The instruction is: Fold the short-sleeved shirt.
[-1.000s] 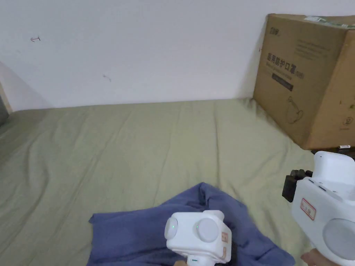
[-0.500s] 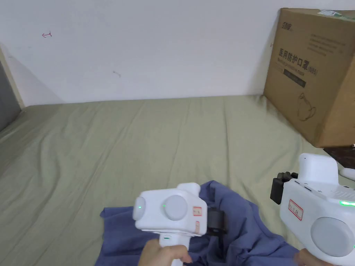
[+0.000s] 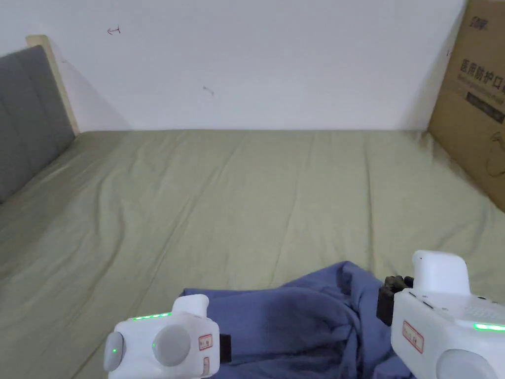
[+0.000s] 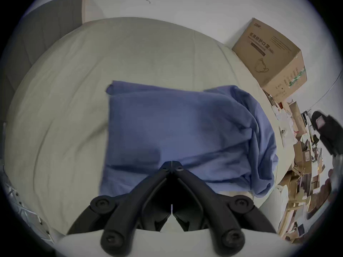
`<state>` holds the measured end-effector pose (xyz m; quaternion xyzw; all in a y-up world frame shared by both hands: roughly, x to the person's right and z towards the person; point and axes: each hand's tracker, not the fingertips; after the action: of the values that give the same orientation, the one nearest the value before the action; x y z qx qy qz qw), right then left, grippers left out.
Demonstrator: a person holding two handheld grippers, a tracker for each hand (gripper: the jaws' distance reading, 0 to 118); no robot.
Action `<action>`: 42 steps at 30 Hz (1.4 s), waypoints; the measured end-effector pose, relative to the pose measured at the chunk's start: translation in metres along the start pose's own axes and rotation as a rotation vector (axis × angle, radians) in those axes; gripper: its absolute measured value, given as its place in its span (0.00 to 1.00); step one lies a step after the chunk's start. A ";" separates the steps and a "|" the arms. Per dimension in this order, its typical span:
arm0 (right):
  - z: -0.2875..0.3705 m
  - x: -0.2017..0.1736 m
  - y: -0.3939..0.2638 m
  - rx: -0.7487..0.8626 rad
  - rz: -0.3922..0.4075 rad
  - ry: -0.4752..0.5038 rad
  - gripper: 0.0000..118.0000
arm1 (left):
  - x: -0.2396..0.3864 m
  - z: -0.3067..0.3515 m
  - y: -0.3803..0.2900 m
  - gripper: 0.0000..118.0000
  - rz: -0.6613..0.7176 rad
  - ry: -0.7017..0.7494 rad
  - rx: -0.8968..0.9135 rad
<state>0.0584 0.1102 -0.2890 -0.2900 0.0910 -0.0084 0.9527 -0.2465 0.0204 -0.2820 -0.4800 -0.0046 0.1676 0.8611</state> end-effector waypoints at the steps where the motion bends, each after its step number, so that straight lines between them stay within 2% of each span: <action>1: -0.003 -0.002 0.000 -0.006 0.014 -0.002 0.00 | -0.006 0.003 0.013 0.00 0.004 0.002 0.011; 3: -0.011 -0.006 -0.002 -0.021 0.025 0.001 0.00 | -0.016 0.011 0.052 0.02 0.022 0.058 0.062; 4: -0.014 -0.006 -0.004 -0.029 0.022 0.002 0.00 | -0.018 0.015 0.067 0.12 -0.001 0.091 0.091; 5: -0.019 -0.006 -0.005 -0.042 0.014 0.009 0.00 | -0.023 0.015 0.090 0.32 -0.038 0.117 0.099; 6: -0.024 -0.006 -0.007 -0.055 0.008 0.015 0.00 | -0.027 0.010 0.105 0.64 -0.056 0.133 0.097; 7: -0.028 -0.007 -0.008 -0.068 0.006 0.015 0.00 | -0.033 0.001 0.119 0.78 -0.051 0.169 0.097; 8: -0.033 -0.007 -0.009 -0.079 0.010 0.008 0.00 | -0.038 -0.008 0.132 0.80 -0.032 0.202 0.081; 9: -0.038 -0.008 -0.011 -0.089 0.015 0.002 0.00 | -0.047 -0.019 0.141 0.77 -0.005 0.220 0.064; 10: -0.042 -0.008 -0.012 -0.098 0.019 0.002 0.00 | -0.052 -0.029 0.148 0.78 0.015 0.242 0.029; 14: -0.060 -0.007 -0.016 -0.145 0.027 -0.006 0.00 | -0.062 -0.084 0.142 0.77 0.041 0.156 -0.132; 16: -0.066 -0.005 -0.018 -0.161 0.029 -0.009 0.00 | -0.061 -0.107 0.130 0.59 0.033 0.170 -0.200; 17: -0.069 -0.004 -0.019 -0.168 0.028 -0.012 0.00 | -0.062 -0.117 0.121 0.57 0.011 0.206 -0.184; 18: -0.072 -0.003 -0.019 -0.176 0.025 -0.015 0.00 | -0.058 -0.111 0.115 0.47 -0.029 0.263 -0.122; 20: -0.074 0.000 -0.021 -0.185 0.023 -0.015 0.00 | -0.048 -0.099 0.119 0.10 -0.033 0.220 -0.104; 21: -0.076 0.001 -0.022 -0.188 0.021 -0.013 0.00 | -0.048 -0.092 0.118 0.10 -0.069 0.235 -0.101; 22: -0.078 0.002 -0.021 -0.195 0.016 -0.013 0.00 | -0.048 -0.086 0.120 0.05 -0.058 0.221 -0.093; 24: -0.079 0.005 -0.019 -0.199 0.002 -0.008 0.00 | -0.048 -0.078 0.122 0.05 -0.014 0.185 -0.090; 27: -0.086 0.017 -0.003 -0.180 -0.027 0.090 0.00 | -0.050 -0.067 0.123 0.05 -0.005 0.171 -0.063; 29: -0.096 0.023 0.017 -0.201 0.019 0.112 0.00 | -0.052 -0.059 0.124 0.05 -0.009 0.159 -0.050; 30: -0.103 0.023 0.027 -0.192 0.044 0.088 0.03 | -0.050 -0.055 0.125 0.05 -0.006 0.142 -0.042; 31: -0.112 0.023 0.036 -0.185 0.077 0.077 0.10 | -0.049 -0.053 0.127 0.05 -0.005 0.138 -0.038; 32: -0.124 0.025 0.045 -0.176 0.109 0.080 0.26 | -0.047 -0.050 0.128 0.05 -0.004 0.135 -0.032; 33: -0.139 0.027 0.053 -0.176 0.116 0.086 0.57 | -0.051 -0.049 0.129 0.05 -0.004 0.132 -0.026; 34: -0.157 0.029 0.060 -0.206 0.135 0.089 0.73 | -0.051 -0.048 0.130 0.05 -0.005 0.129 -0.023; 35: -0.174 0.031 0.066 -0.257 0.172 0.109 0.74 | -0.050 -0.047 0.131 0.05 -0.005 0.125 -0.021; 40: -0.249 0.051 0.069 -0.419 0.133 0.058 0.73 | -0.050 -0.047 0.130 0.05 -0.020 0.122 -0.027; 42: -0.264 0.059 0.059 -0.443 0.117 0.084 0.73 | -0.052 -0.050 0.130 0.05 -0.027 0.121 -0.030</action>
<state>0.0669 0.0102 -0.5465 -0.4855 0.1468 0.0550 0.8601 -0.3241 0.0272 -0.4088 -0.5020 0.0387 0.1267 0.8547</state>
